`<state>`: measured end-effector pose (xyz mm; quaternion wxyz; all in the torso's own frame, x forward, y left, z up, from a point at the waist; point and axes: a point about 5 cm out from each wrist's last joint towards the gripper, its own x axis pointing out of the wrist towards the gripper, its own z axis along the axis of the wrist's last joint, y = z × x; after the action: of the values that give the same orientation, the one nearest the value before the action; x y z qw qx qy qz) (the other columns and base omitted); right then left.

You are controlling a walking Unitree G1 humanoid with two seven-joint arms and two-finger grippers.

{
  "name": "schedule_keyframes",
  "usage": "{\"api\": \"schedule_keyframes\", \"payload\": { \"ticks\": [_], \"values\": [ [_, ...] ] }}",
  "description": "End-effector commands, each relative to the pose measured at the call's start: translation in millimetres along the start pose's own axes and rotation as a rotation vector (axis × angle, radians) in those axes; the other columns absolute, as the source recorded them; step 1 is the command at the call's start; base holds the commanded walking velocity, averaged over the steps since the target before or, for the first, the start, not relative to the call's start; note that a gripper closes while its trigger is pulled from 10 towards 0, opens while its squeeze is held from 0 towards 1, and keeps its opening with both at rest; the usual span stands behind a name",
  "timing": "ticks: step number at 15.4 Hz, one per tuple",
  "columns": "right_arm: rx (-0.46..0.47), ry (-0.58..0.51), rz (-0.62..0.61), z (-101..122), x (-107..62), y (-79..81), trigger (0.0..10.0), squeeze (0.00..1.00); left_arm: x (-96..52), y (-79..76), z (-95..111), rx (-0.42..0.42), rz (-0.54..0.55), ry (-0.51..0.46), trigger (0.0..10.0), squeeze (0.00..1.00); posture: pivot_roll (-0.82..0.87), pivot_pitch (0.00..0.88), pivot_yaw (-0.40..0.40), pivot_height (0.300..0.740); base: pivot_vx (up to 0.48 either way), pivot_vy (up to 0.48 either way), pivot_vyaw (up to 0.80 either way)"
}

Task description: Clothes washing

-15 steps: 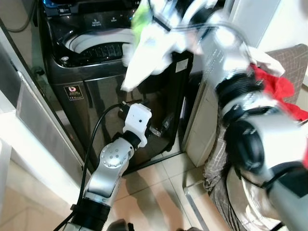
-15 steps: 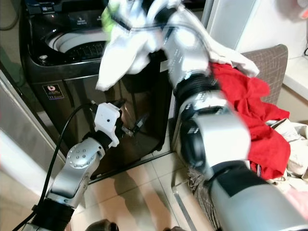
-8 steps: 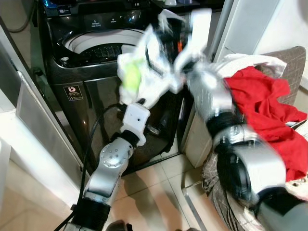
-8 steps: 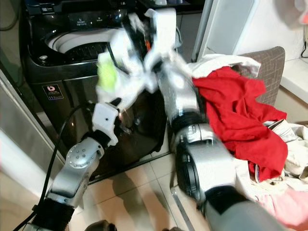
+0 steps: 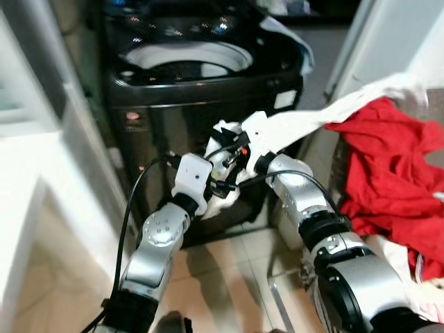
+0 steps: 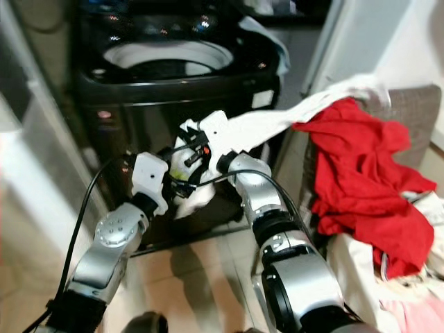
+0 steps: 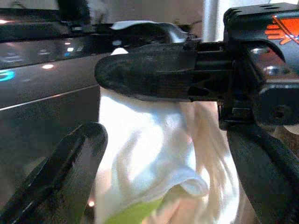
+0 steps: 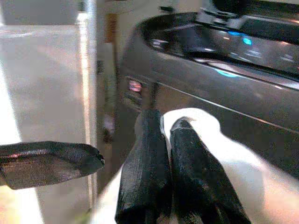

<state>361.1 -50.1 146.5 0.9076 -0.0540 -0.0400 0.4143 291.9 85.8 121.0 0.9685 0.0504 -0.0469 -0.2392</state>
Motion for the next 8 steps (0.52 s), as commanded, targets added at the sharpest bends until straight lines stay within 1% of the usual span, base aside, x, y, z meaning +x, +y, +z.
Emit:
{"api": "schedule_keyframes", "payload": {
  "ticks": [1, 2, 3, 4, 6, 7, 8],
  "values": [
    [-0.013, 0.060, 0.072, -13, 1.1, 14.1, 0.0, 0.00, 7.0, 3.9, 12, 0.018, 0.039, -0.040, 10.0, 0.00, 0.01, 0.000, -0.042, 0.732, 0.000, 0.000, 0.80],
    [-0.001, 0.096, 0.026, -18, -2.1, 8.6, 0.0, 0.00, 7.0, 3.8, 12, 0.020, 0.043, -0.041, 10.0, 0.00, 0.01, 0.000, -0.047, 0.732, 0.000, 0.000, 0.00],
    [-0.019, 0.134, -0.048, -23, -7.5, -1.0, 0.0, 0.00, 6.9, 3.7, 12, 0.022, 0.047, -0.042, 10.0, 0.00, 0.01, 0.000, -0.047, 0.732, 0.000, 0.000, 0.00],
    [-0.019, 0.144, -0.083, -24, -10.4, -5.8, 0.0, 0.00, 6.8, 3.7, 12, 0.023, 0.048, -0.042, 10.0, 0.00, 0.01, 0.000, -0.047, 0.732, 0.000, 0.000, 0.00],
    [0.003, 0.188, -0.252, -33, -27.5, -28.2, 0.0, 0.00, 5.9, 5.8, 11, 0.078, 0.082, -0.037, 10.0, 0.00, 0.02, 0.000, -0.054, 0.732, 0.000, 0.000, 0.00],
    [0.005, 0.182, -0.282, -33, -31.3, -32.5, 0.0, 0.00, 5.8, 5.7, 11, 0.083, 0.079, -0.033, 10.0, 0.00, 0.02, 0.000, -0.053, 0.732, 0.000, 0.000, 0.00],
    [0.014, 0.155, -0.341, -31, -37.0, -39.5, 0.0, 0.00, 5.8, 5.9, 12, 0.097, 0.073, -0.031, 10.0, 0.00, 0.01, 0.000, -0.051, 0.732, 0.000, -0.458, 0.00]
  ]
}}
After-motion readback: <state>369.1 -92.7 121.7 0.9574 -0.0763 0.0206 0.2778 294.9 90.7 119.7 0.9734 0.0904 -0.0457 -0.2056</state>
